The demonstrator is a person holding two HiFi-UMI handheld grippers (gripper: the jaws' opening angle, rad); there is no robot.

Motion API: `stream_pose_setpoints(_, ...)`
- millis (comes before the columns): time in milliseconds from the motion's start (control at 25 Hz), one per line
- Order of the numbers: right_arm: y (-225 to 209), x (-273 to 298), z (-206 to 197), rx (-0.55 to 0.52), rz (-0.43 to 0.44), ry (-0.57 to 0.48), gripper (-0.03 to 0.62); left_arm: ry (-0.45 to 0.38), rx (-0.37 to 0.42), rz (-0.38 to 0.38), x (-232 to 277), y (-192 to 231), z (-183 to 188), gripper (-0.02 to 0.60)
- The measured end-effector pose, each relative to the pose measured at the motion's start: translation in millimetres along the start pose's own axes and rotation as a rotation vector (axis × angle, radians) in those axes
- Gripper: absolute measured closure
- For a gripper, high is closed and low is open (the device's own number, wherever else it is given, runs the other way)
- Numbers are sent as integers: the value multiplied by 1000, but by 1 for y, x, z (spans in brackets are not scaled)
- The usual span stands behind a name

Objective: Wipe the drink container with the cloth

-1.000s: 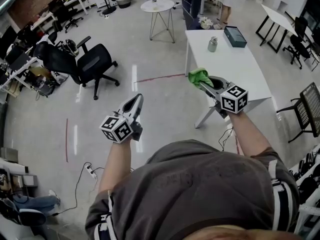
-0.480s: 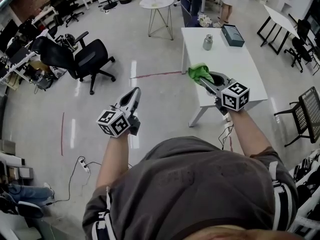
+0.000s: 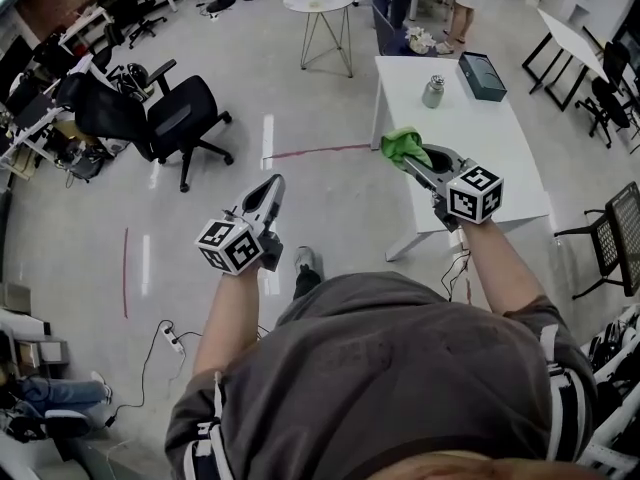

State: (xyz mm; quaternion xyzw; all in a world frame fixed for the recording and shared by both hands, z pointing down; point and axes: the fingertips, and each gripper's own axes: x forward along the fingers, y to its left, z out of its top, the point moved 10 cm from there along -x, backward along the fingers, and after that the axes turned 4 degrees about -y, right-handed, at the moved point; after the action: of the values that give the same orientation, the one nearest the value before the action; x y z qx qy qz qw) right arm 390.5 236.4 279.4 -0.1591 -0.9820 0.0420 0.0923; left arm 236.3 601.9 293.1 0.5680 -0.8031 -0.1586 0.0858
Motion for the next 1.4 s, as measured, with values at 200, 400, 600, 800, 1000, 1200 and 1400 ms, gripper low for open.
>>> stream_pose_setpoints(200,-37,94,13,4,-41,-7,507,-1,-13,-39,50,105,23,577)
stream_pose_setpoints(400,-77,203,41,28,-81,-24,505,36,2,-100,111,213,71,577)
stream_pose_setpoints(600,-114,287,71,36,-100,-35,507,69,7,-139,163,294,110,577)
stream_pose_setpoints(800,-158,339,86,50,-103,-20,505,83,-2,-135,210,347,130,577)
stream_pose_setpoints(1000,-214,366,88,74,-77,-15,506,98,-8,-109,262,370,133,577)
stream_pose_setpoints(1200,-289,392,88,61,1,-11,506,91,14,-46,323,376,126,577)
stream_pose_setpoints(1400,-359,428,90,56,128,27,505,38,-31,62,379,380,113,577)
